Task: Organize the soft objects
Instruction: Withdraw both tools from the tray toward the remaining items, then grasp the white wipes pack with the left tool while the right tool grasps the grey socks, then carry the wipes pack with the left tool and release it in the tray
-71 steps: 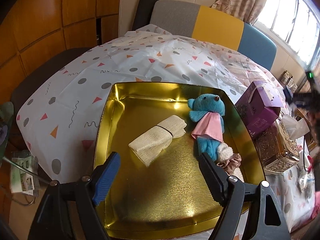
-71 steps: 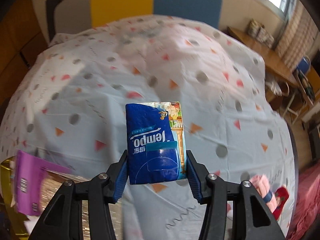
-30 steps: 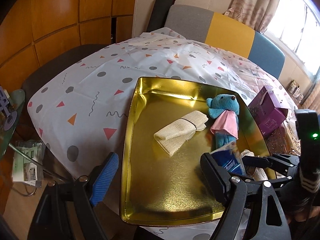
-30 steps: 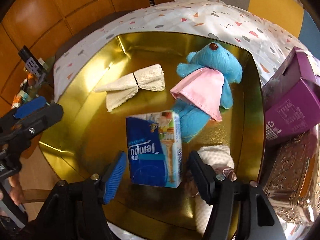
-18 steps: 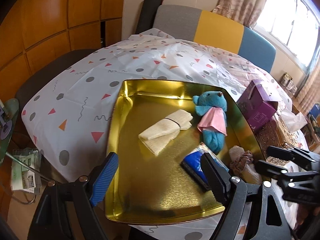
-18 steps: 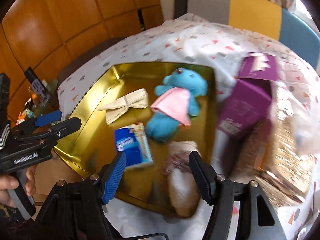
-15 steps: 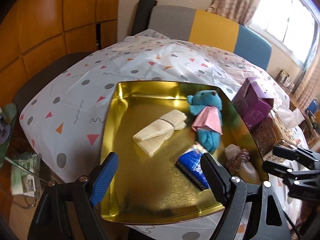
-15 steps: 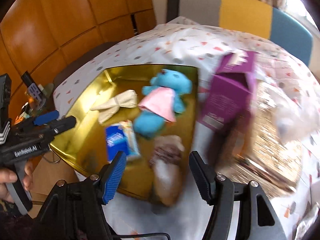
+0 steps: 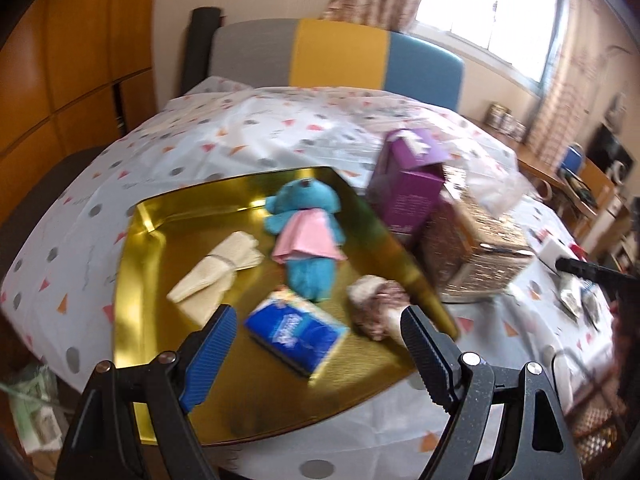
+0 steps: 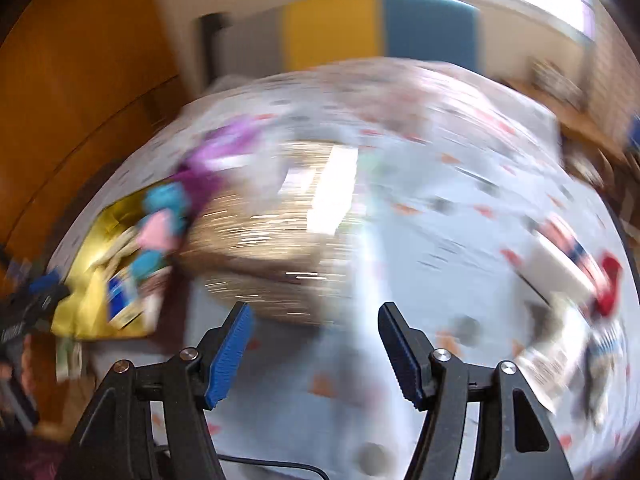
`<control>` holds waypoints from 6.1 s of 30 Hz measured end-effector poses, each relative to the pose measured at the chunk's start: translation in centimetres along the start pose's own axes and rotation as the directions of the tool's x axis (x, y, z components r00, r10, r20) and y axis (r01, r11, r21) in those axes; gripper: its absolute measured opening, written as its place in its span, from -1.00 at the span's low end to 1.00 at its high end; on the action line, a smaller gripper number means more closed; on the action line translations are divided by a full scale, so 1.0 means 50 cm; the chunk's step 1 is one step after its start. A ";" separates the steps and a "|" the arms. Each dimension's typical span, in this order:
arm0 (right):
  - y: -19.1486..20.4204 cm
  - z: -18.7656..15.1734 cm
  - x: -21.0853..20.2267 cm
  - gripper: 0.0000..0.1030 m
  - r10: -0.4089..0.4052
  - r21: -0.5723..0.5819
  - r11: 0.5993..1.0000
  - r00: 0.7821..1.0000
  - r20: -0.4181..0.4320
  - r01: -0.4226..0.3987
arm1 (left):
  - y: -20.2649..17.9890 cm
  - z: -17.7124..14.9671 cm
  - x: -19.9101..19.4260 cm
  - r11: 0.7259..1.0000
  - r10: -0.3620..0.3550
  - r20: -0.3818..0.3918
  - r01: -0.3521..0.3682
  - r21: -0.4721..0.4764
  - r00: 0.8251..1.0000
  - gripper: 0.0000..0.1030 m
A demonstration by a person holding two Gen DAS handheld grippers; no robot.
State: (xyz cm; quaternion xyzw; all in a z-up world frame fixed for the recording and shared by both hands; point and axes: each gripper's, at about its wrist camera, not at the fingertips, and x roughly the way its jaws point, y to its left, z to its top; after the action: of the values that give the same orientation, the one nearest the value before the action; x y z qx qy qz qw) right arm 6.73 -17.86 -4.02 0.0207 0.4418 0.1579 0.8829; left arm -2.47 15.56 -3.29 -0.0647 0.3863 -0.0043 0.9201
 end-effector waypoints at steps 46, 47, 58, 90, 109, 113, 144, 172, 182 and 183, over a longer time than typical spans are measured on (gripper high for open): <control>-0.615 -0.083 -0.122 0.29 -0.296 0.725 0.618 0.944 -0.143 0.304 | -0.529 0.039 0.073 0.769 -0.363 -0.251 0.440 0.463 0.897 0.64; -0.623 -0.084 -0.114 0.29 -0.272 0.724 0.619 0.948 -0.164 0.303 | -0.547 0.038 0.081 0.761 -0.365 -0.262 0.448 0.470 0.893 0.64; -0.666 -0.106 -0.074 0.28 -0.236 0.815 0.547 0.969 -0.069 0.191 | -0.736 0.051 0.227 0.731 -0.355 -0.384 0.509 0.455 0.853 0.63; -0.654 -0.099 -0.041 0.29 -0.172 0.766 0.610 0.977 -0.123 0.204 | -0.900 -0.026 0.381 0.684 -0.237 -0.484 0.499 0.532 0.842 0.04; -0.614 -0.091 0.015 0.29 -0.157 0.642 0.703 0.947 -0.280 0.306 | -0.760 0.251 0.375 0.864 -0.259 -0.347 0.376 0.334 0.901 0.02; -0.612 -0.085 0.022 0.29 -0.161 0.635 0.706 0.944 -0.288 0.314 | -0.681 0.373 0.379 0.925 -0.203 -0.272 0.275 0.262 0.941 0.02; -0.593 -0.071 0.053 0.04 -0.265 0.537 0.723 0.892 -0.365 0.434 | 0.113 0.237 0.139 0.971 0.001 -0.104 -0.026 -0.237 0.995 0.02; -0.563 -0.080 0.034 -0.18 -0.348 0.537 0.685 0.868 -0.355 0.493 | 0.180 -0.019 0.087 0.955 0.094 -0.138 -0.129 -0.266 0.986 0.45; -0.525 -0.037 -0.089 -0.23 -0.428 0.590 0.667 0.882 -0.196 0.454 | 0.183 0.002 0.052 0.956 0.144 -0.074 -0.158 -0.248 0.987 0.50; -0.514 -0.021 -0.101 -0.23 -0.431 0.580 0.682 0.886 -0.174 0.445 | 0.181 0.003 0.052 0.957 0.143 -0.071 -0.156 -0.243 0.987 0.50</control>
State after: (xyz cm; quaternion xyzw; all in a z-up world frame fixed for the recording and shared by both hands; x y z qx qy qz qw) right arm 9.77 -43.84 -5.29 0.1936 0.4706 -0.2069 0.8356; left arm -0.93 24.40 -6.13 -0.1495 0.4119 0.1119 0.8919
